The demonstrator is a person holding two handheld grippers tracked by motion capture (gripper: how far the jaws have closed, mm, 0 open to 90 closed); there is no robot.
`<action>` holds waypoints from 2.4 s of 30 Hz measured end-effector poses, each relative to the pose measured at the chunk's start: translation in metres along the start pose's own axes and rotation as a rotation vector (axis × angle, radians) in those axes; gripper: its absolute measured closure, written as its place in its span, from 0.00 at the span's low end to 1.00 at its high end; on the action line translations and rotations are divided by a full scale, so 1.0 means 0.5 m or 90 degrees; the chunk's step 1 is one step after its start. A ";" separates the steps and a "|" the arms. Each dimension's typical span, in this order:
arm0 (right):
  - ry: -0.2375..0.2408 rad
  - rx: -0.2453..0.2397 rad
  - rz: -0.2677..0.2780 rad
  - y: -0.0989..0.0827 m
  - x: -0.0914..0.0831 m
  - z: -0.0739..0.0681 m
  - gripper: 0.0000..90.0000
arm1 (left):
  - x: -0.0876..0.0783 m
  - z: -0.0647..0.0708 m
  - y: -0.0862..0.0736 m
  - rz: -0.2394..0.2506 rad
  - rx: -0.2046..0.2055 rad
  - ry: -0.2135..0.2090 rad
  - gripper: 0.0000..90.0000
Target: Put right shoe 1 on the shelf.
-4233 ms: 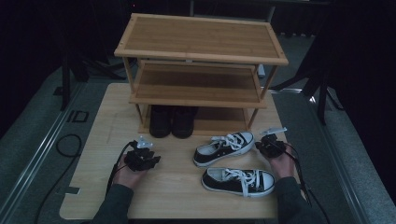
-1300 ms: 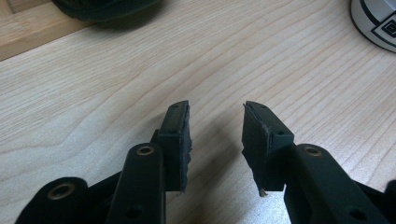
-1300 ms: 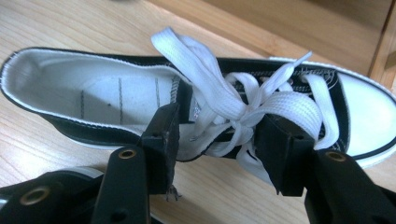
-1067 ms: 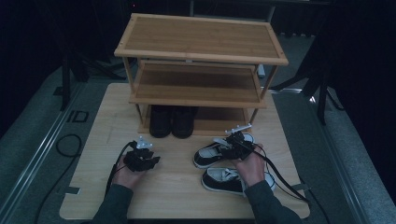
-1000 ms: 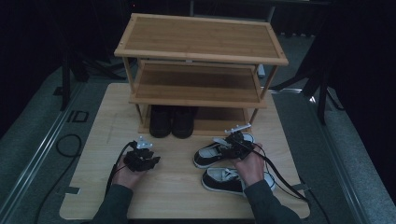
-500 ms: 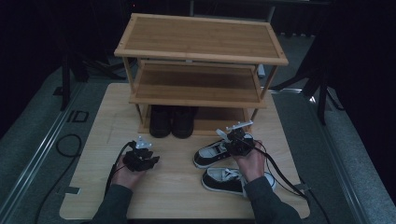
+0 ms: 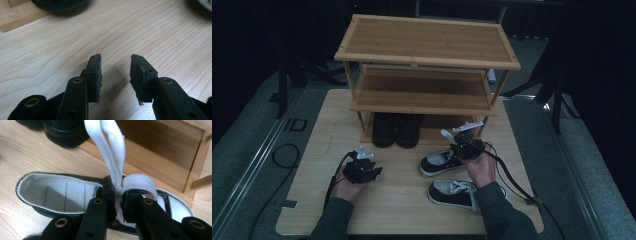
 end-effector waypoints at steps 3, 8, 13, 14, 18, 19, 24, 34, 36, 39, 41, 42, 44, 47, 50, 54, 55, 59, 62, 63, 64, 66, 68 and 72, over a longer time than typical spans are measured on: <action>-0.001 -0.009 0.005 0.012 -0.001 0.004 0.92 | 0.001 0.000 0.000 0.000 -0.001 0.001 0.68; 0.019 -0.031 0.011 0.028 -0.001 -0.009 0.92 | 0.001 0.001 0.000 0.001 -0.001 0.001 0.68; 0.055 -0.056 0.010 0.035 0.013 -0.044 0.92 | -0.002 -0.001 0.002 0.007 -0.002 0.004 0.68; 0.059 -0.059 0.009 0.035 0.014 -0.049 0.92 | -0.003 -0.001 0.003 0.007 -0.004 0.005 0.68; 0.085 -0.077 0.007 0.033 0.019 -0.083 0.92 | -0.007 0.003 0.009 0.017 -0.002 0.000 0.69; 0.092 -0.085 0.008 0.034 0.019 -0.094 0.92 | -0.008 0.005 0.012 0.019 -0.002 -0.002 0.70; 0.108 -0.094 0.003 0.030 0.022 -0.113 0.92 | -0.011 0.018 0.027 0.035 0.007 -0.014 0.84; 0.122 -0.113 -0.023 0.012 0.028 -0.127 0.92 | -0.005 0.033 0.032 0.034 0.025 -0.023 0.90; 0.124 -0.124 -0.026 0.007 0.029 -0.131 0.91 | -0.006 0.032 0.032 0.035 0.025 -0.023 0.90; 0.128 -0.137 -0.042 0.004 0.022 -0.128 0.87 | -0.007 0.031 0.031 0.033 0.025 -0.022 0.91; 0.124 -0.147 -0.032 0.007 0.014 -0.121 0.80 | -0.007 0.030 0.030 0.033 0.024 -0.021 0.91; 0.125 -0.143 -0.025 0.010 0.007 -0.118 0.76 | -0.007 0.029 0.029 0.032 0.023 -0.021 0.91; 0.133 -0.120 0.000 0.022 -0.012 -0.102 0.73 | -0.006 0.028 0.029 0.032 0.022 -0.020 0.91; 0.122 -0.104 0.015 0.028 -0.031 -0.071 0.71 | -0.006 0.028 0.029 0.032 0.023 -0.020 0.90; 0.104 -0.082 0.014 0.018 -0.040 -0.035 0.74 | -0.006 0.029 0.029 0.032 0.025 -0.020 0.90; 0.088 -0.062 -0.001 -0.006 -0.038 -0.004 0.83 | -0.006 0.028 0.028 0.029 0.025 -0.020 0.90; 0.083 -0.061 -0.009 -0.017 -0.036 0.004 0.87 | -0.006 0.028 0.028 0.028 0.025 -0.021 0.90; 0.065 -0.053 -0.041 -0.066 -0.024 0.029 1.00 | -0.006 0.028 0.028 0.032 0.022 -0.020 0.91; 0.064 -0.055 -0.074 -0.103 -0.014 0.040 1.00 | -0.007 0.028 0.028 0.032 0.022 -0.020 0.91; 0.061 -0.052 -0.083 -0.112 -0.012 0.042 1.00 | -0.007 0.028 0.027 0.031 0.023 -0.021 0.91; 0.061 -0.052 -0.091 -0.119 -0.010 0.044 1.00 | -0.007 0.029 0.027 0.031 0.024 -0.020 0.91; 0.059 -0.052 -0.107 -0.132 -0.005 0.049 1.00 | -0.006 0.029 0.028 0.031 0.024 -0.021 0.91; 0.057 -0.053 -0.123 -0.143 0.000 0.053 1.00 | -0.006 0.029 0.027 0.031 0.024 -0.020 0.91; 0.058 -0.052 -0.155 -0.161 0.012 0.057 1.00 | -0.006 0.029 0.027 0.030 0.024 -0.021 0.91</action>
Point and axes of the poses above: each handheld gripper's, and its own axes: x roughly forward along the jaws, y roughly out of its top, z roughly to its right, the point moved 7 cm from there along x, roughly forward along the jaws, and after that the axes turned 15 degrees about z, right-handed, at the moved point
